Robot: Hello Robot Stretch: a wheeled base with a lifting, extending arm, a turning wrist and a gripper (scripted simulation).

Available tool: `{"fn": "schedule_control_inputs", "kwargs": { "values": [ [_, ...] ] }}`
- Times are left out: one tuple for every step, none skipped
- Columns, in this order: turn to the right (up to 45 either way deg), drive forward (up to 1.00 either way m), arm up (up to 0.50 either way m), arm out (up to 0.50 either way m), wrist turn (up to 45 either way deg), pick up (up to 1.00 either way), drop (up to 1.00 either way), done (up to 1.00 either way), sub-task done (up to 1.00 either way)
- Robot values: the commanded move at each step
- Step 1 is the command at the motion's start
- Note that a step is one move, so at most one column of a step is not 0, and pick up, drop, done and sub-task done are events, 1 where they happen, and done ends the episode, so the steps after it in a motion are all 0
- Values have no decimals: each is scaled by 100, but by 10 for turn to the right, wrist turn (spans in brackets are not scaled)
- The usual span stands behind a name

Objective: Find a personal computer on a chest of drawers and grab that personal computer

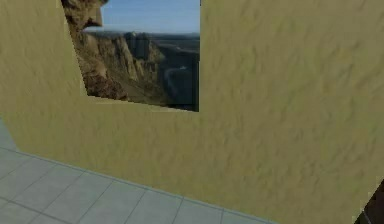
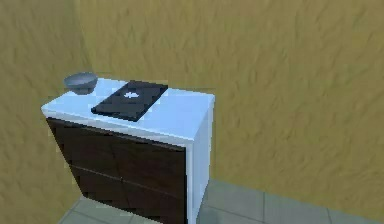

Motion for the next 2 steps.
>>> {"fn": "schedule_control_inputs", "kwargs": {
  "values": [
    [-120, 0, 0, 0, 0, 0, 0, 0, 0],
    [450, 0, 0, 0, 0, 0, 0, 0, 0]
  ]
}}
